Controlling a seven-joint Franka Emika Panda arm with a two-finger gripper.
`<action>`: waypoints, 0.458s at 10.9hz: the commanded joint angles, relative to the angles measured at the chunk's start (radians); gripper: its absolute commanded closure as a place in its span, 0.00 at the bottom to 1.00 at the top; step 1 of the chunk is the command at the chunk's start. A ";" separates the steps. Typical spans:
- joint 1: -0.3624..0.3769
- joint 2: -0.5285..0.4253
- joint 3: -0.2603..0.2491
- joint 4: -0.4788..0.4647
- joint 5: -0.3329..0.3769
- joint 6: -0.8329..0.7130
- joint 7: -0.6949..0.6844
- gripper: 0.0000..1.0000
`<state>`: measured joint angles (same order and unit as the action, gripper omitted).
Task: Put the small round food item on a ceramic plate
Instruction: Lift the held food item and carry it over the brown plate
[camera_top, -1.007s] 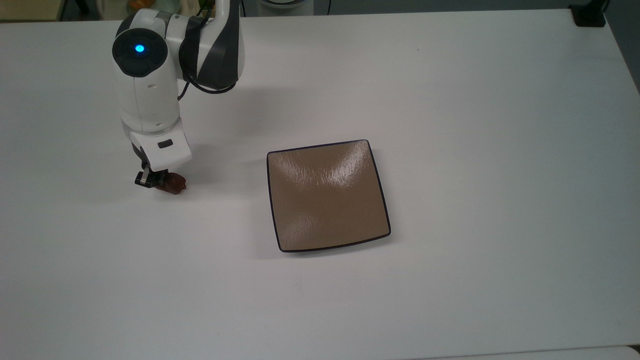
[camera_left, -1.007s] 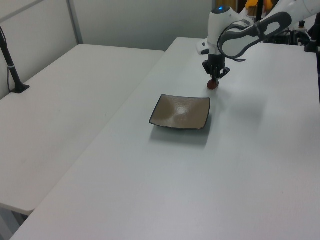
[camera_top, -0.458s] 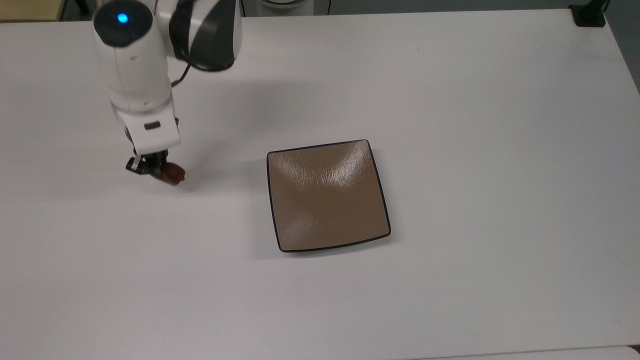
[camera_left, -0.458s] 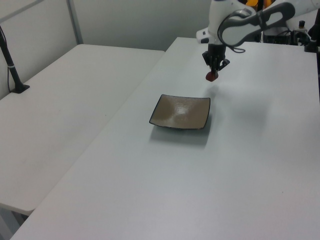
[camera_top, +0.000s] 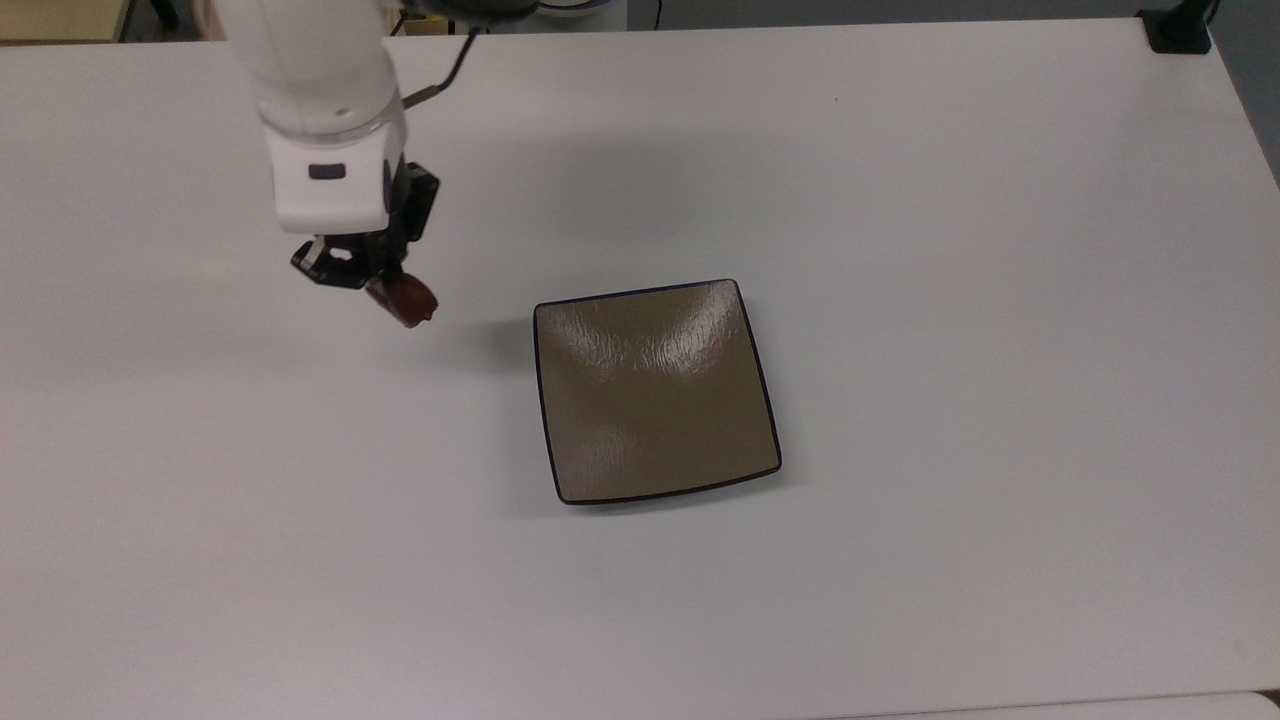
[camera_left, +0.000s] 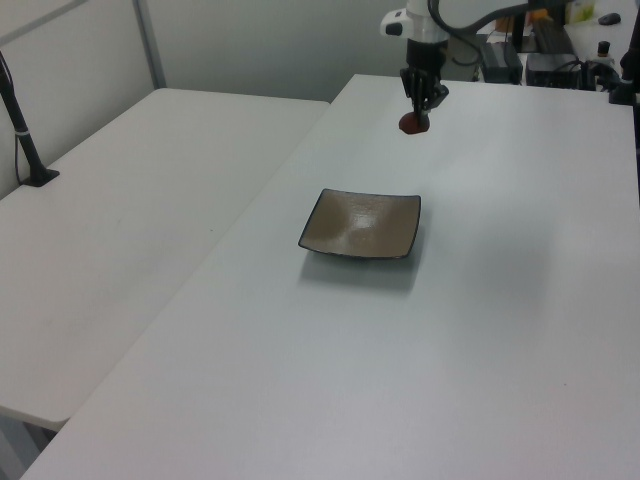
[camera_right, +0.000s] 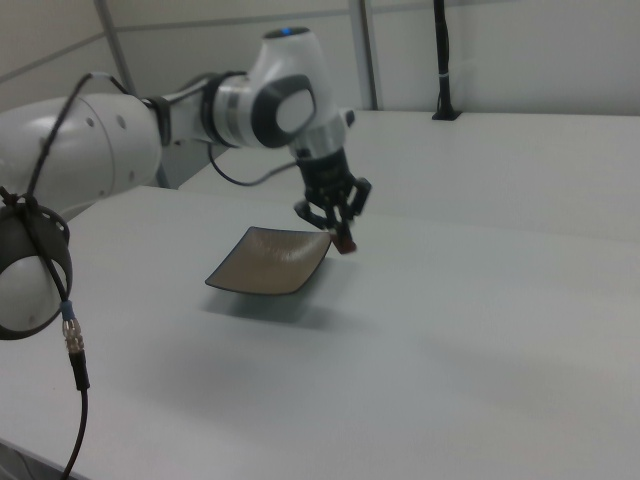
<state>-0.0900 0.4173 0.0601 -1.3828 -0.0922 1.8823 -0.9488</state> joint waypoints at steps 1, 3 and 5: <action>0.109 -0.029 -0.006 0.021 0.006 -0.049 0.398 0.94; 0.185 -0.025 -0.006 0.021 -0.003 -0.045 0.666 0.94; 0.240 -0.002 -0.006 0.022 0.000 -0.029 0.781 0.94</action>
<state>0.0971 0.4017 0.0657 -1.3617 -0.0933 1.8562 -0.3087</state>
